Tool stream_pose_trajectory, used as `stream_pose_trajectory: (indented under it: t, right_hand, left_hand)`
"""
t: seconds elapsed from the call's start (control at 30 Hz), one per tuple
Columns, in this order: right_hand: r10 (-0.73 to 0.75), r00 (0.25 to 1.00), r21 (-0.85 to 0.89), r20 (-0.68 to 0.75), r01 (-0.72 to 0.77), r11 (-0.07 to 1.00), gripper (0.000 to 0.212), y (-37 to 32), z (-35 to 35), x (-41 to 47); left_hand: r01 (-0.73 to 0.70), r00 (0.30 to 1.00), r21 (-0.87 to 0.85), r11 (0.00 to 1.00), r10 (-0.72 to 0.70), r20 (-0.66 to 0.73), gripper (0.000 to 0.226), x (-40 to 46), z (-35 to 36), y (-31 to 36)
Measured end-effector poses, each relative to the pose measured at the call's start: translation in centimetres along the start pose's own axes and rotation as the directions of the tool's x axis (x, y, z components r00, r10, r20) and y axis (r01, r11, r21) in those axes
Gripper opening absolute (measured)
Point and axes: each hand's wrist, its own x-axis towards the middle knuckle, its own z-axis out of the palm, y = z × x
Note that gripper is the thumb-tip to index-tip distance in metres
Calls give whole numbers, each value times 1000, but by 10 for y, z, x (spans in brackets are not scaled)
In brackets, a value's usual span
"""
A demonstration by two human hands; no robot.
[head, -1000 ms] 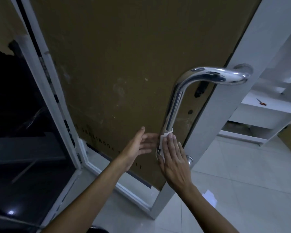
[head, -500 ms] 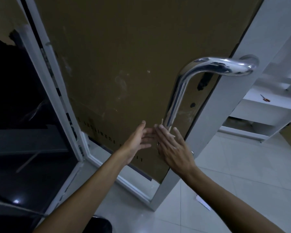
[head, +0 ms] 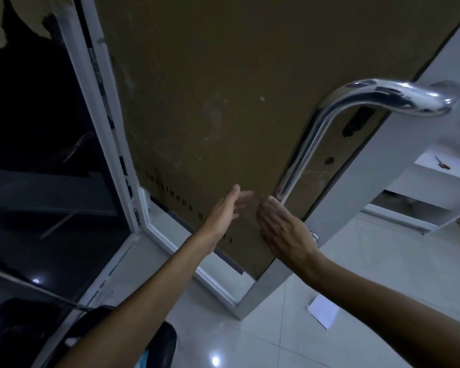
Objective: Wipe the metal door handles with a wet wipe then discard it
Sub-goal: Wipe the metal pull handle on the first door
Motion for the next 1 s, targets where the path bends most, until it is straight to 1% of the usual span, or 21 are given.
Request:
stream_pose_trajectory:
  t: [0.07, 0.17, 0.27, 0.33, 0.43, 0.5, 0.57, 0.7, 0.77, 0.87, 0.93, 1.0]
  right_hand:
    - [-20, 1000, 34, 17, 19, 999, 64, -7, 6, -2]
    - [-31, 999, 91, 18, 29, 995, 66, -20, 16, -2]
    - [-46, 999, 112, 29, 42, 993, 67, -33, 25, -8]
    - [-15, 1000, 140, -13, 16, 990, 68, -41, 33, -16]
    - [70, 993, 194, -99, -50, 980, 73, -48, 46, -34]
    - [94, 989, 248, -113, -63, 967, 75, -49, 53, -45]
    - [127, 986, 338, -109, -84, 937, 80, -49, 58, -53]
    - [210, 976, 494, -60, -153, 856, 90, -62, 56, -62]
    - [280, 959, 568, -38, -209, 796, 85, -72, 50, -61]
    - [397, 918, 657, 17, -309, 687, 68, -84, 37, -55]
    - [444, 891, 715, 91, -369, 593, 64, -89, 26, -49]
    - [469, 861, 761, 196, -435, 481, 66, -92, 15, -41]
  left_hand:
    - [-36, 998, 22, 999, 35, 44, 50, 0, 5, 1]
    - [-46, 994, 29, 999, 43, 97, 54, 1, 13, 1]
    - [-43, 990, 30, 999, 39, 133, 50, 2, 18, 2]
    - [-49, 989, 27, 998, 44, 145, 45, 1, 20, 5]
    - [-50, 990, 25, 998, 46, 131, 45, 2, 21, 8]
    - [-55, 991, 22, 998, 52, 125, 45, 3, 22, 7]
    - [-57, 992, 14, 998, 55, 115, 46, 4, 24, 5]
    - [-67, 992, 19, 998, 65, 108, 46, 4, 25, 6]
    - [-68, 993, 17, 998, 66, 102, 46, 4, 25, 6]
    - [-60, 993, 20, 998, 58, 105, 45, 2, 26, 7]
    - [-57, 993, 20, 998, 55, 104, 44, 2, 26, 8]
    - [-52, 994, 27, 998, 49, 95, 44, 2, 26, 9]
